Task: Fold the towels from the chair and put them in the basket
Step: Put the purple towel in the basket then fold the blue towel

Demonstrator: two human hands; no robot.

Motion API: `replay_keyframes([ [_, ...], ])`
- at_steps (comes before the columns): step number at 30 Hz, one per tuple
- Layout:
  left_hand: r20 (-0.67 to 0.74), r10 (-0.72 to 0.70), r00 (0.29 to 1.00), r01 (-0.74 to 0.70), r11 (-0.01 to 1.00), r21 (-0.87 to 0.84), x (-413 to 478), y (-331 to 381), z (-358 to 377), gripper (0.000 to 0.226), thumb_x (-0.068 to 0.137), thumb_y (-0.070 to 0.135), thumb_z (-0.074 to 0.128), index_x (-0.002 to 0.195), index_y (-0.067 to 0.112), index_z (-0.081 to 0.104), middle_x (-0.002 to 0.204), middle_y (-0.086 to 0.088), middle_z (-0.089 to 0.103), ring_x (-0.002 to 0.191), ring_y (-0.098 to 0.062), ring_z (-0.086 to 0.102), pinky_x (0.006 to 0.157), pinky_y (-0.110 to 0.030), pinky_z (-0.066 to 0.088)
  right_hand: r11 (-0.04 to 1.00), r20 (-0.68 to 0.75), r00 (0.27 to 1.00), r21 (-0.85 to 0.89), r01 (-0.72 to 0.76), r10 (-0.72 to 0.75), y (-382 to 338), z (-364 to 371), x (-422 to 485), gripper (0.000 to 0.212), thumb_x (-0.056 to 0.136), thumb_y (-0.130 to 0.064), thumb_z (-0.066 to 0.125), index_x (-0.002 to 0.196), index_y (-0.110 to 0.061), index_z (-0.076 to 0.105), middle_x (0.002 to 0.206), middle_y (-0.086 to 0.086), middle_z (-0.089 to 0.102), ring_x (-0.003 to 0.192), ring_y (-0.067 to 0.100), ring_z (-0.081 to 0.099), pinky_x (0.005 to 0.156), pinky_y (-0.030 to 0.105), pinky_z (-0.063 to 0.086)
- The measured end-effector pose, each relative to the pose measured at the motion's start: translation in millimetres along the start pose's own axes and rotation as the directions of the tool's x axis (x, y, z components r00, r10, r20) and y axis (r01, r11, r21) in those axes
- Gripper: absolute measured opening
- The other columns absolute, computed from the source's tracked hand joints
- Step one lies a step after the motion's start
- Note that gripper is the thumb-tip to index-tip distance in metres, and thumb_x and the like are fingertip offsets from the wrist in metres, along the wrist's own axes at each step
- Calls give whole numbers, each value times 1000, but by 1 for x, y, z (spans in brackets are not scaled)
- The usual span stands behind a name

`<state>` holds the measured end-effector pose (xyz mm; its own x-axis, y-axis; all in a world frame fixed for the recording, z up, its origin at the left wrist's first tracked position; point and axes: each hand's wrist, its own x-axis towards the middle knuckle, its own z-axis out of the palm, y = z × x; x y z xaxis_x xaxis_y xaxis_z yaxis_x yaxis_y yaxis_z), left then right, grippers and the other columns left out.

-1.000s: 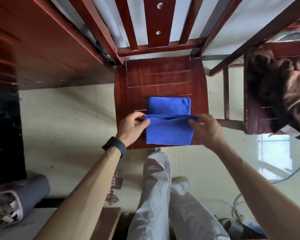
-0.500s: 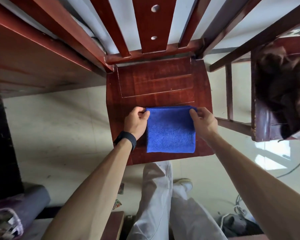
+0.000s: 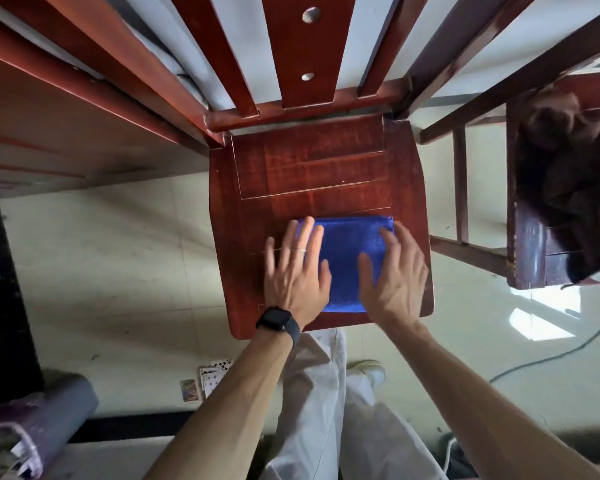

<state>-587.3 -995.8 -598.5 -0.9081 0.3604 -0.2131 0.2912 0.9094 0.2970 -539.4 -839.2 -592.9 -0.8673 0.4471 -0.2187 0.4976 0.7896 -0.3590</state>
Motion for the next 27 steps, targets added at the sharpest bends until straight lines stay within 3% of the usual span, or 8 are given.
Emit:
replay_keyframes([
  [3,105,56,993,-62,996,60,-7,-8,17,68,93,44,49,154,20,29,163,2,18,151,-20,16,117,-55,12,973,151,974,-129,192,-172,6,15,-8,56,100,-38,43,154,-24,36,163,5,27,151,23,23,117,52,23],
  [9,116,104,988,-112,992,65,-1,-36,39,77,89,60,46,155,30,22,164,6,10,152,-16,8,116,-61,8,954,257,950,-194,230,-177,36,37,2,67,100,-58,26,160,-32,11,167,-5,0,155,17,4,121,56,6],
  [15,140,45,989,-56,996,73,-1,-31,40,86,87,63,45,157,28,11,165,1,1,152,-17,2,116,-62,5,980,156,987,-187,74,-45,28,42,-2,76,95,-65,38,159,-29,17,168,10,8,154,27,11,120,55,11],
  [18,80,-163,983,164,986,-7,-7,-20,28,87,88,61,48,157,19,16,164,-10,9,150,-27,18,116,-57,15,990,70,989,-65,-124,129,21,28,-8,84,91,-63,52,157,-20,26,162,13,23,148,31,27,116,51,23],
  [20,-16,-315,949,308,935,-176,-12,-19,19,79,90,49,55,153,10,28,154,-18,33,136,-34,39,109,-52,33,963,59,971,129,-237,231,23,17,-11,72,90,-48,61,150,-16,39,148,10,43,132,29,46,108,47,39],
  [22,-20,-426,905,389,844,-369,-14,-21,10,63,89,32,63,143,7,43,127,-15,57,112,-31,56,96,-46,47,865,144,926,332,-377,348,25,6,-10,53,89,-35,67,137,-19,50,124,1,59,111,22,59,96,36,48],
  [24,135,-532,836,518,684,-514,-10,-19,0,47,87,22,69,130,11,53,108,-6,65,89,-24,64,85,-43,52,761,265,853,387,-521,449,20,-5,-3,41,87,-31,70,125,-21,57,105,-6,64,99,18,64,84,25,44],
  [27,365,-619,695,692,439,-573,1,-17,-5,37,84,19,74,117,14,59,99,-3,72,83,-19,68,81,-31,53,673,425,745,337,-658,515,16,-14,14,40,85,-35,73,119,-20,59,91,-11,60,94,17,62,81,27,46],
])
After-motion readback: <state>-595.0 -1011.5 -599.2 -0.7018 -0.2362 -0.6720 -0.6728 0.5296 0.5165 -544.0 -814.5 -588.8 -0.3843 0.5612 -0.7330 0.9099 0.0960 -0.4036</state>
